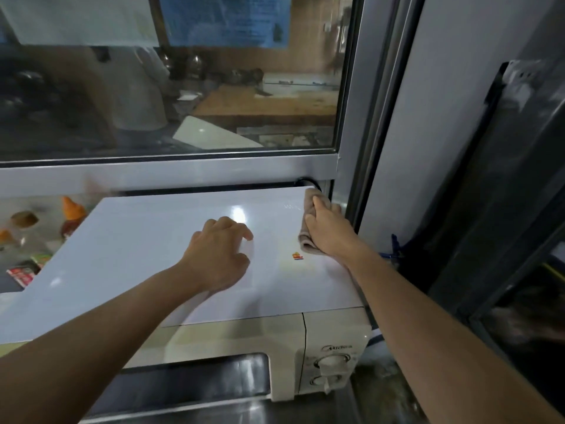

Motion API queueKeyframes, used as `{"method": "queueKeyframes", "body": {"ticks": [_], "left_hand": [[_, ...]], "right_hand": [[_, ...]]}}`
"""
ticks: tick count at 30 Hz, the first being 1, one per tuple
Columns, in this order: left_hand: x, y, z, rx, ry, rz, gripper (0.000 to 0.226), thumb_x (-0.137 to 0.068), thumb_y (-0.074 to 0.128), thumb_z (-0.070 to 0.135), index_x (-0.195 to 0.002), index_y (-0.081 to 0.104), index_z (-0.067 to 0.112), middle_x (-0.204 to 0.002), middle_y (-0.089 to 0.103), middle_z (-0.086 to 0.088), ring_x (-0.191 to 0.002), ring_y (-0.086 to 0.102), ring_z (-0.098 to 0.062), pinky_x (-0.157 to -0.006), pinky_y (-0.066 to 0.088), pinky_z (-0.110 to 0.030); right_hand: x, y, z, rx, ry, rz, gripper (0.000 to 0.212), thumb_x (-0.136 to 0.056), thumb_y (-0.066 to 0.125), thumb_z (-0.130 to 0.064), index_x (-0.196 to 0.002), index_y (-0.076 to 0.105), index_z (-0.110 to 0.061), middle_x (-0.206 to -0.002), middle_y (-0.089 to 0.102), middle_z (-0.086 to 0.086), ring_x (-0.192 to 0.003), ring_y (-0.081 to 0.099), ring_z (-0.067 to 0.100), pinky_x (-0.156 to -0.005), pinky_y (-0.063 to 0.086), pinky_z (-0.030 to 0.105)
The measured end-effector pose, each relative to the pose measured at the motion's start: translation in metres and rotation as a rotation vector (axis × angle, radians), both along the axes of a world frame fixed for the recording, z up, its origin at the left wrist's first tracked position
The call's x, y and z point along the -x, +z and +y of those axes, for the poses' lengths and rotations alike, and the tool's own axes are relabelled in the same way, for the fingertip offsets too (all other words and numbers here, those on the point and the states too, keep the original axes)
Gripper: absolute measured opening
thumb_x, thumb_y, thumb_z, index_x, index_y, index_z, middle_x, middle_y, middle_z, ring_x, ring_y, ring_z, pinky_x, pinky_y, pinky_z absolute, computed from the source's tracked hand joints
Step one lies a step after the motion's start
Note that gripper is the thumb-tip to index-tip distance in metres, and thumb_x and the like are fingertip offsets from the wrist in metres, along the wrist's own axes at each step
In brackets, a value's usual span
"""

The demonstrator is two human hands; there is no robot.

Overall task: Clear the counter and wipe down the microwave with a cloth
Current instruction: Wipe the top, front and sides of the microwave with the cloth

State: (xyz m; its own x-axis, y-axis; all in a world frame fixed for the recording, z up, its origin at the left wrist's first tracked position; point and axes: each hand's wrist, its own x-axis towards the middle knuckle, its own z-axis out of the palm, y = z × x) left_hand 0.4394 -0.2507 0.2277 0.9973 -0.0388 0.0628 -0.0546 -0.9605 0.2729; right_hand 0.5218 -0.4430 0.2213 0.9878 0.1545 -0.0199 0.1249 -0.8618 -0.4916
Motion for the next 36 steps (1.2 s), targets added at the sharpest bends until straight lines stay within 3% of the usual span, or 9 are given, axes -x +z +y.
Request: {"method": "queueKeyframes", "body": {"ticks": [4, 7, 13, 19, 22, 26, 30, 34, 36], "left_hand": [[-0.020, 0.000, 0.021, -0.002, 0.006, -0.046, 0.042, -0.085, 0.057, 0.024, -0.127, 0.052, 0.024, -0.133, 0.048, -0.002, -0.121, 0.041, -0.029, -0.099, 0.038, -0.043], [-0.043, 0.000, 0.039, -0.008, 0.030, -0.072, 0.042, -0.087, 0.056, 0.028, -0.128, 0.051, 0.023, -0.134, 0.049, -0.003, -0.122, 0.041, -0.031, -0.099, 0.040, -0.046], [-0.078, -0.003, 0.051, 0.012, 0.056, -0.003, 0.037, -0.089, 0.054, 0.025, -0.125, 0.050, 0.027, -0.139, 0.042, -0.001, -0.127, 0.035, -0.029, -0.104, 0.037, -0.046], [-0.080, -0.014, 0.057, 0.006, 0.047, -0.069, 0.038, -0.088, 0.049, 0.027, -0.126, 0.049, 0.028, -0.136, 0.042, -0.001, -0.121, 0.037, -0.027, -0.099, 0.039, -0.043], [-0.080, -0.016, 0.056, 0.038, 0.053, -0.062, 0.038, -0.088, 0.047, 0.026, -0.126, 0.048, 0.029, -0.136, 0.040, 0.002, -0.121, 0.035, -0.025, -0.099, 0.038, -0.041], [-0.081, -0.016, 0.058, 0.035, 0.044, -0.049, 0.040, -0.088, 0.046, 0.026, -0.128, 0.046, 0.030, -0.138, 0.039, 0.002, -0.122, 0.035, -0.025, -0.100, 0.037, -0.041], [-0.081, -0.014, 0.062, 0.024, 0.035, -0.009, 0.041, -0.090, 0.046, 0.029, -0.131, 0.044, 0.032, -0.141, 0.037, 0.002, -0.125, 0.033, -0.026, -0.102, 0.036, -0.043], [-0.080, -0.002, 0.076, 0.071, -0.017, 0.051, 0.043, -0.088, 0.054, 0.021, -0.130, 0.046, 0.024, -0.137, 0.042, 0.001, -0.124, 0.038, -0.025, -0.103, 0.038, -0.043], [-0.075, 0.001, 0.094, 0.100, 0.017, 0.019, 0.041, -0.087, 0.057, 0.018, -0.127, 0.051, 0.021, -0.134, 0.046, -0.001, -0.123, 0.040, -0.026, -0.102, 0.039, -0.043]], "right_hand": [[0.051, -0.011, -0.013, 0.116, 0.012, -0.051, 0.051, -0.101, 0.021, -0.031, -0.149, 0.008, -0.021, -0.137, 0.029, 0.017, -0.095, 0.053, 0.027, -0.075, 0.038, 0.032], [0.066, -0.012, -0.016, 0.137, 0.010, -0.068, 0.045, -0.101, 0.021, -0.033, -0.144, 0.013, -0.023, -0.125, 0.033, 0.013, -0.074, 0.045, 0.013, -0.065, 0.037, 0.026], [-0.025, -0.012, 0.011, 0.125, -0.061, -0.091, 0.038, -0.100, 0.025, -0.028, -0.136, 0.025, -0.017, -0.129, 0.033, 0.020, -0.102, 0.051, 0.034, -0.084, 0.041, 0.040], [-0.092, -0.009, 0.012, 0.009, -0.020, -0.005, 0.040, -0.097, 0.032, -0.029, -0.136, 0.030, -0.022, -0.132, 0.032, 0.019, -0.105, 0.050, 0.035, -0.094, 0.040, 0.038], [-0.097, -0.010, 0.014, -0.035, -0.052, -0.012, 0.038, -0.095, 0.035, -0.029, -0.133, 0.035, -0.023, -0.132, 0.033, 0.017, -0.108, 0.049, 0.034, -0.096, 0.037, 0.035], [-0.074, -0.014, 0.042, 0.226, 0.033, -0.172, 0.041, -0.092, 0.031, -0.028, -0.131, 0.036, -0.016, -0.140, 0.027, 0.016, -0.129, 0.028, 0.035, -0.108, 0.024, 0.044], [-0.055, -0.014, 0.088, 0.205, 0.224, -0.257, 0.038, -0.091, 0.034, -0.026, -0.126, 0.041, -0.013, -0.134, 0.033, 0.012, -0.123, 0.032, 0.030, -0.104, 0.025, 0.043], [-0.051, -0.004, 0.081, 0.259, 0.338, -0.252, 0.043, -0.099, 0.028, -0.021, -0.141, 0.032, -0.017, -0.141, 0.030, 0.008, -0.131, 0.028, 0.027, -0.107, 0.021, 0.040], [-0.055, -0.004, 0.060, 0.276, 0.267, -0.248, 0.042, -0.096, 0.032, -0.022, -0.138, 0.035, -0.018, -0.138, 0.034, 0.007, -0.128, 0.032, 0.027, -0.105, 0.025, 0.039]]}}
